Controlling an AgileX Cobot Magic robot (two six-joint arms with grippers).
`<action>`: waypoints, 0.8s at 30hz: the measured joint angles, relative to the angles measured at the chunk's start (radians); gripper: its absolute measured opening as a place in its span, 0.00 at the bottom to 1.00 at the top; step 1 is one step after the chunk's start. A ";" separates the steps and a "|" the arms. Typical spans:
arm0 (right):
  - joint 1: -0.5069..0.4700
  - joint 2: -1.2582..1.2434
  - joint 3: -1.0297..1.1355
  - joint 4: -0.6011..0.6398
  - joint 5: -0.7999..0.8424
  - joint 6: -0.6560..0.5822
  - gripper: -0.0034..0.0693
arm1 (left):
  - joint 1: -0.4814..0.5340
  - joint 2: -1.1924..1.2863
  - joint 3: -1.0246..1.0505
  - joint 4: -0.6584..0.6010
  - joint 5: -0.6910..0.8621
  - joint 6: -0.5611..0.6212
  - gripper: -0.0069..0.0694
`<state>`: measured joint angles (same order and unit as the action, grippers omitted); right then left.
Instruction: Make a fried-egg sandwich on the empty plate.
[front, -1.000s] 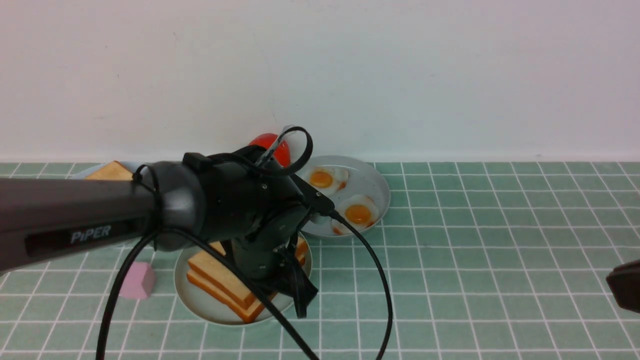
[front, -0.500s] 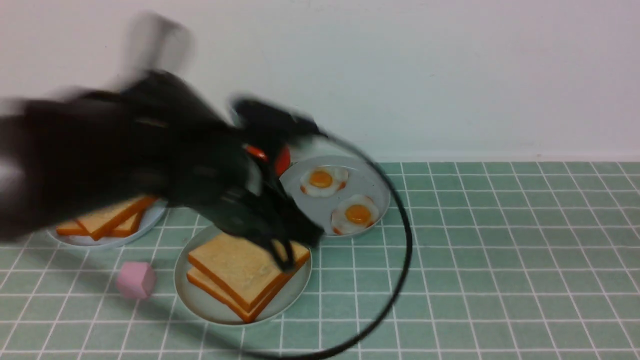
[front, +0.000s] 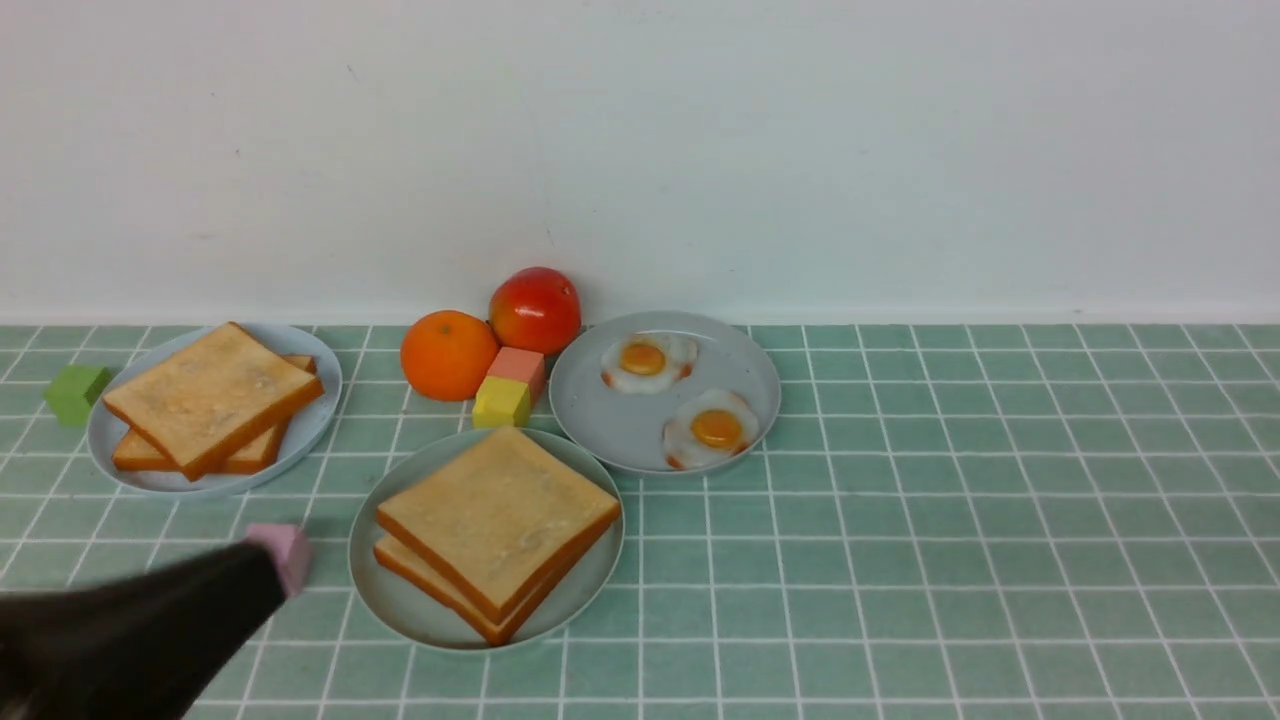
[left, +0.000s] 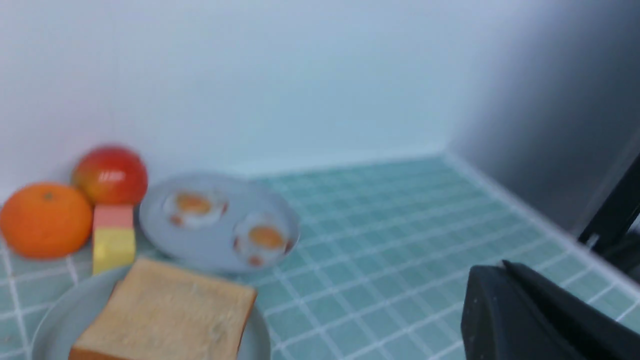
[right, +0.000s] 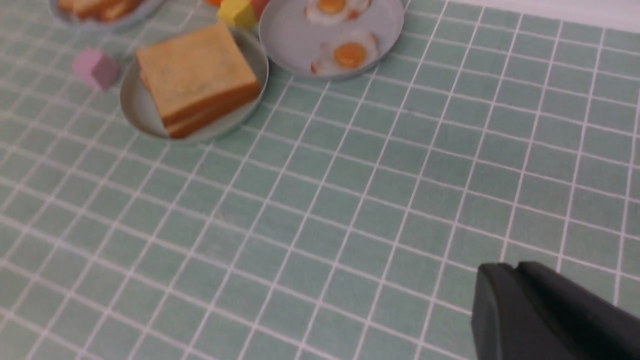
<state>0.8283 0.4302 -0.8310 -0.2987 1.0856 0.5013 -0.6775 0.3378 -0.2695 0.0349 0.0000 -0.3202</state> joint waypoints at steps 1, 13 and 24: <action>0.000 -0.017 0.026 -0.011 -0.028 0.021 0.10 | 0.000 -0.046 0.030 -0.001 -0.018 0.000 0.07; 0.000 -0.040 0.218 -0.112 -0.377 0.254 0.06 | 0.000 -0.220 0.105 -0.004 0.037 0.001 0.07; 0.000 -0.040 0.229 -0.113 -0.385 0.265 0.07 | 0.000 -0.220 0.108 -0.004 0.101 0.001 0.07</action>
<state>0.8283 0.3900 -0.6024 -0.4114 0.7010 0.7661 -0.6775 0.1178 -0.1614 0.0309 0.1009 -0.3193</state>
